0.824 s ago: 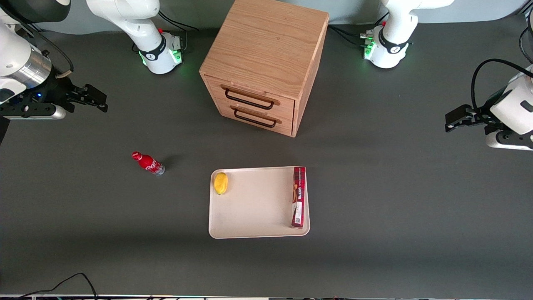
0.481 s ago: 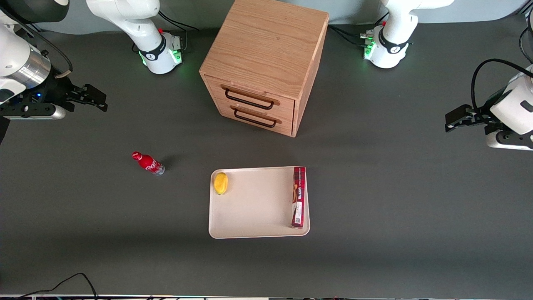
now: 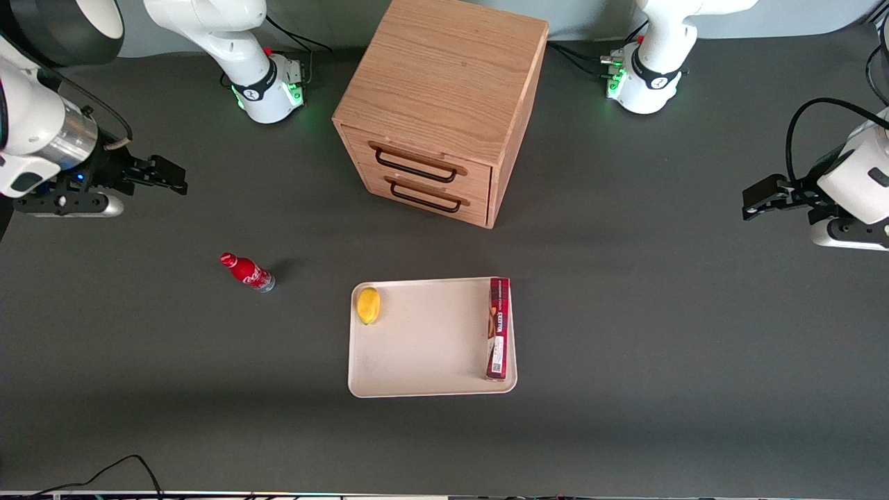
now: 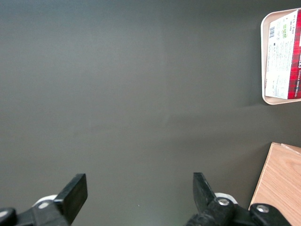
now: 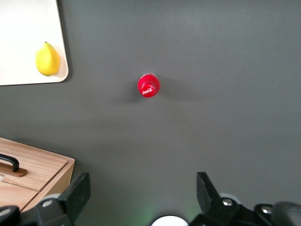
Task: Place coke bottle on tray
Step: 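Move the right gripper over the red Coca-Cola bottle and lower it, then close the right gripper around the red Coca-Cola bottle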
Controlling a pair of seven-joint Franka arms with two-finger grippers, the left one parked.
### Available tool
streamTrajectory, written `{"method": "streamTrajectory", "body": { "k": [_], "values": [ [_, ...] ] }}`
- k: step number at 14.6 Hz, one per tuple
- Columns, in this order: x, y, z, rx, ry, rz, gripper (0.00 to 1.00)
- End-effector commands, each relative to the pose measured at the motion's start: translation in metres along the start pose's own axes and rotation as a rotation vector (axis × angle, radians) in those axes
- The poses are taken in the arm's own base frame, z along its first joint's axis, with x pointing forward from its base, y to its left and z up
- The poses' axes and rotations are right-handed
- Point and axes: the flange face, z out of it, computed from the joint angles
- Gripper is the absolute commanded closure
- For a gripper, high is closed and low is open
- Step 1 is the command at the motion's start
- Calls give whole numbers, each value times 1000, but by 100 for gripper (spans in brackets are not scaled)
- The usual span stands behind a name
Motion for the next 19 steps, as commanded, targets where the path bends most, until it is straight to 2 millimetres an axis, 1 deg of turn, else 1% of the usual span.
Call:
{"method": "streamTrajectory", "body": {
  "k": [1,2,5,10,15,16,17,19],
  "values": [
    [13,8,35,27,14,-25,0],
    [15,8,49,28,22,-27,0],
    [20,8,79,30,66,-22,0],
    [17,5,133,30,132,-24,0],
    [15,3,171,32,178,-24,1],
    [14,2,178,32,189,-25,2],
    [13,3,183,31,199,-26,8],
    [15,4,195,29,204,-33,9]
  ]
}}
